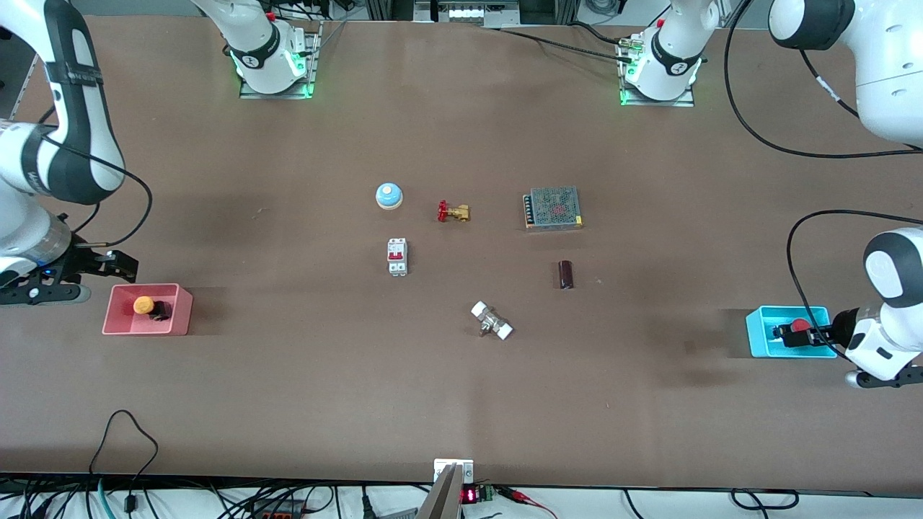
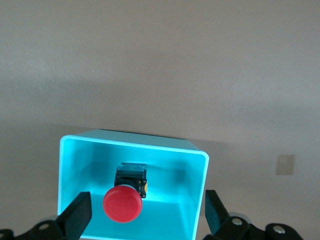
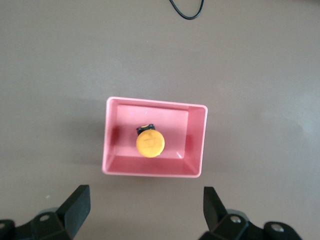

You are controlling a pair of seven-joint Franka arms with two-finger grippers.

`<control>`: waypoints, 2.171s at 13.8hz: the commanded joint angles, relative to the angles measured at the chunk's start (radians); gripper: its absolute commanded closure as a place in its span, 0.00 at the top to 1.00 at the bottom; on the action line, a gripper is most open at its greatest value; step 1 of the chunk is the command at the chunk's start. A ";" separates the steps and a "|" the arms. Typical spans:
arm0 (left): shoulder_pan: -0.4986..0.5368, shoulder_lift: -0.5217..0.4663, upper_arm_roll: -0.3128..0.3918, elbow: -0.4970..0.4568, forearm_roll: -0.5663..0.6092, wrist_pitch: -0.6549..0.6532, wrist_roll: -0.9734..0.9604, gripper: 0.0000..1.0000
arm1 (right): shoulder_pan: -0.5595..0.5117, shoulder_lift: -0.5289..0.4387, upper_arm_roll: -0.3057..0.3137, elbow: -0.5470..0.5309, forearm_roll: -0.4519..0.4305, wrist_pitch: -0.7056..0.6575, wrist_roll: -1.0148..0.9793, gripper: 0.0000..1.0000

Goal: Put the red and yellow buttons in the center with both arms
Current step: 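Grasp the yellow button with the right gripper while the left gripper grasps the red button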

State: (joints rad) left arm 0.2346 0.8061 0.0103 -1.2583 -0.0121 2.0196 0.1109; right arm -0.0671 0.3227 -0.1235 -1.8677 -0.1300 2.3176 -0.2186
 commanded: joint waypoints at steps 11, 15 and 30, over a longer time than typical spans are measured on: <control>0.029 0.079 0.002 0.031 0.008 -0.018 0.202 1.00 | -0.074 0.108 0.048 -0.045 0.124 0.206 -0.114 1.00; 0.031 0.100 0.002 0.031 0.021 -0.018 0.226 1.00 | -0.079 0.137 0.048 -0.036 0.147 0.206 -0.188 1.00; 0.037 0.100 0.002 0.016 0.021 -0.062 0.233 0.49 | -0.125 0.208 0.087 -0.004 0.148 0.278 -0.280 1.00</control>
State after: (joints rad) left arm 0.2754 0.9067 0.0130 -1.2575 -0.0047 1.9830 0.3255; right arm -0.1704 0.5163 -0.0569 -1.8963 -0.0024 2.5877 -0.4698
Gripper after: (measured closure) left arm 0.467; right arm 0.000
